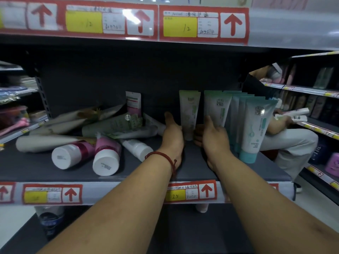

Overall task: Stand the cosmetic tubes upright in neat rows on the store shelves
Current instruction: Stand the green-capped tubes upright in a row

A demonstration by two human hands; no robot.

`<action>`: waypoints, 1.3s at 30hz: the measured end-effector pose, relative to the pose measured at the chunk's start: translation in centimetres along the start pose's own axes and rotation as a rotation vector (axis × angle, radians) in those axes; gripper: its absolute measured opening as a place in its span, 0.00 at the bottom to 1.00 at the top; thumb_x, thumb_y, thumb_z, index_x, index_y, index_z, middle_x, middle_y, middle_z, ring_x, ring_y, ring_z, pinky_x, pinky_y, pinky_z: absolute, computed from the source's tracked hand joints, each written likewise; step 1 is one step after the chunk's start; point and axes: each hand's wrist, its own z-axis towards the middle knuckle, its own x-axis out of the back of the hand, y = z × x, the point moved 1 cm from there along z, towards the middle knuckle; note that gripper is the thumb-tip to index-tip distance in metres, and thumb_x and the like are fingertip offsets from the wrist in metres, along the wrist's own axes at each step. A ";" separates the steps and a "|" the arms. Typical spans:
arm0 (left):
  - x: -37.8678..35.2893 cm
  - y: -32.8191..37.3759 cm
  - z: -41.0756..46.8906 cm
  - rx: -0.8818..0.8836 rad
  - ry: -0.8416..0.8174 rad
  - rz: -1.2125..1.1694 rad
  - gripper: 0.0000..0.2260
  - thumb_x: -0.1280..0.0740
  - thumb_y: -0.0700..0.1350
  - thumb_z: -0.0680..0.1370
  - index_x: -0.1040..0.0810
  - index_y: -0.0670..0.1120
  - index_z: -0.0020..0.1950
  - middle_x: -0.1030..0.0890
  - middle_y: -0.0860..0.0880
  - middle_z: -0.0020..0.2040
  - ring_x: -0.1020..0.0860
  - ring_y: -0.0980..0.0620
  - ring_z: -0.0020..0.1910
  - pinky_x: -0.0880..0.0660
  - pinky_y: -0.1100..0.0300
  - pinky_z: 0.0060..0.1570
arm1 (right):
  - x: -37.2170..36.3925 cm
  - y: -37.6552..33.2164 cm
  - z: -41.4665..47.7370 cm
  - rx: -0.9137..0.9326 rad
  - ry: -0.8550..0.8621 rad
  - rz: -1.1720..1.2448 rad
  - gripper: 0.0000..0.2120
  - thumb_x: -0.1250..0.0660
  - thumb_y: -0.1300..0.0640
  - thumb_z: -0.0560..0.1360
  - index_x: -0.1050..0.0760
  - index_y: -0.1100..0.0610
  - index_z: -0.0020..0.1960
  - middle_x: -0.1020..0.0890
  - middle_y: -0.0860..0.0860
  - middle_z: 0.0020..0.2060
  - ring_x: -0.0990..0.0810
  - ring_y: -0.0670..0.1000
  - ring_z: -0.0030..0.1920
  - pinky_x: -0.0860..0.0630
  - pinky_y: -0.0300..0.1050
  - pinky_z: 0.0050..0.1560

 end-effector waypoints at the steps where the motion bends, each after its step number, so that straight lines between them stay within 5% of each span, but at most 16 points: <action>1: 0.2 0.5 -0.5 -0.016 0.037 0.057 0.41 0.44 0.71 0.75 0.33 0.41 0.77 0.29 0.40 0.74 0.29 0.43 0.71 0.35 0.49 0.73 | 0.1 0.0 -0.1 0.038 0.026 -0.051 0.22 0.40 0.43 0.75 0.20 0.60 0.46 0.17 0.60 0.42 0.17 0.62 0.47 0.20 0.63 0.52; 4: 1.2 3.1 -2.6 -0.218 0.094 0.373 0.24 0.36 0.54 0.69 0.21 0.38 0.56 0.20 0.34 0.61 0.20 0.36 0.61 0.24 0.42 0.64 | 0.3 -0.7 -0.9 0.182 -0.014 -0.289 0.10 0.36 0.57 0.76 0.19 0.62 0.47 0.15 0.58 0.42 0.17 0.58 0.46 0.19 0.59 0.52; 7: 2.5 6.7 -5.2 -0.479 0.036 0.649 0.05 0.34 0.41 0.76 0.19 0.42 0.44 0.15 0.37 0.51 0.17 0.38 0.53 0.19 0.44 0.55 | -0.3 -1.6 -2.0 0.381 -0.127 -0.560 0.08 0.35 0.63 0.77 0.18 0.64 0.52 0.16 0.58 0.47 0.19 0.54 0.49 0.23 0.45 0.50; 11: 6.6 11.4 -6.0 -0.704 0.000 1.272 0.08 0.33 0.42 0.78 0.18 0.49 0.54 0.16 0.48 0.53 0.19 0.48 0.55 0.23 0.57 0.55 | -2.1 -2.1 -3.0 0.552 -0.209 -0.694 0.09 0.33 0.64 0.76 0.20 0.63 0.55 0.16 0.58 0.48 0.22 0.50 0.46 0.35 0.32 0.38; 15: 10.7 13.7 -5.6 -0.584 -0.202 1.810 0.10 0.34 0.50 0.80 0.17 0.45 0.53 0.17 0.49 0.52 0.20 0.49 0.51 0.24 0.56 0.53 | -5.1 -2.5 -3.2 0.588 -0.272 -0.790 0.09 0.33 0.59 0.77 0.22 0.60 0.56 0.17 0.55 0.48 0.23 0.50 0.44 0.32 0.38 0.38; 18: 12.4 14.1 -4.8 -0.451 -0.317 1.980 0.08 0.33 0.49 0.78 0.19 0.46 0.52 0.19 0.51 0.45 0.22 0.50 0.45 0.29 0.62 0.39 | -7.4 -2.5 -2.2 0.567 -0.275 -0.935 0.09 0.36 0.58 0.78 0.24 0.60 0.57 0.18 0.57 0.50 0.21 0.55 0.48 0.35 0.40 0.38; 21: 12.9 14.3 -3.6 -0.393 -0.306 2.007 0.08 0.30 0.48 0.75 0.19 0.47 0.51 0.19 0.51 0.43 0.22 0.52 0.40 0.30 0.61 0.35 | -9.1 -2.3 -0.8 0.469 -0.283 -1.041 0.11 0.38 0.57 0.79 0.25 0.60 0.59 0.19 0.57 0.55 0.20 0.58 0.53 0.34 0.41 0.41; 26: 13.3 13.5 -1.3 -0.512 -0.240 2.135 0.06 0.34 0.44 0.77 0.20 0.46 0.51 0.17 0.46 0.50 0.19 0.46 0.50 0.24 0.59 0.45 | -10.2 -1.8 0.5 0.386 -0.286 -1.262 0.10 0.40 0.58 0.81 0.23 0.60 0.57 0.19 0.57 0.54 0.20 0.56 0.52 0.31 0.42 0.41; 34: 15.9 14.6 -0.6 -0.672 0.006 1.875 0.08 0.33 0.42 0.78 0.17 0.43 0.54 0.18 0.42 0.54 0.21 0.42 0.53 0.25 0.54 0.51 | -9.7 -3.6 -1.9 0.380 -0.264 -1.258 0.07 0.39 0.61 0.80 0.24 0.61 0.53 0.19 0.58 0.53 0.20 0.58 0.54 0.32 0.42 0.44; 39: 15.5 17.1 -3.2 -0.714 0.108 1.564 0.06 0.31 0.48 0.80 0.19 0.46 0.50 0.22 0.48 0.47 0.24 0.49 0.48 0.34 0.60 0.43 | -7.8 -5.2 -4.2 0.350 -0.241 -1.060 0.04 0.37 0.60 0.78 0.27 0.61 0.50 0.21 0.58 0.51 0.24 0.55 0.46 0.32 0.42 0.41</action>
